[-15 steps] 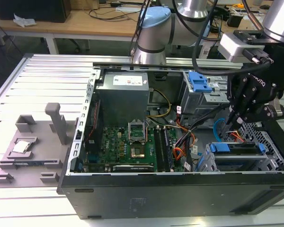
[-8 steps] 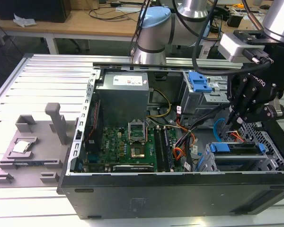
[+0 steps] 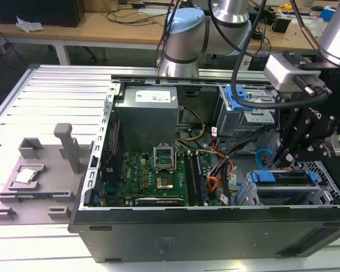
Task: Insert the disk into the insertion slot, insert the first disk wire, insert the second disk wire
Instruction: 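Insert the second disk wire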
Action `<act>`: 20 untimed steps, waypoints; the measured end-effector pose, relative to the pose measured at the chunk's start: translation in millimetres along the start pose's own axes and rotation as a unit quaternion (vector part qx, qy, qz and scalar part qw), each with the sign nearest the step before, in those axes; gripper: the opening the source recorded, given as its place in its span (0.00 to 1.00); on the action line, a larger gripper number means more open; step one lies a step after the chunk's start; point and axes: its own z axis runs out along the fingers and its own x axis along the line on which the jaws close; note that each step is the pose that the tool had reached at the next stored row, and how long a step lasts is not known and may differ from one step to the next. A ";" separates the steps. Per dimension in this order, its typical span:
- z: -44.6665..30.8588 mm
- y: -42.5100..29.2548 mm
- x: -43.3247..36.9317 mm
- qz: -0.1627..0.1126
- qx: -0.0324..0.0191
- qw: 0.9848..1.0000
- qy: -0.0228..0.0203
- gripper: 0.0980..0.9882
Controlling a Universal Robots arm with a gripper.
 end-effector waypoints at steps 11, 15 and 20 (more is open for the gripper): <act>14.8 -19.4 1.7 0.017 -0.001 1.000 0.001 0.07; 16.9 -19.5 2.4 0.017 -0.001 1.000 0.001 0.07; 18.6 -19.6 3.1 0.017 -0.001 1.000 0.001 0.07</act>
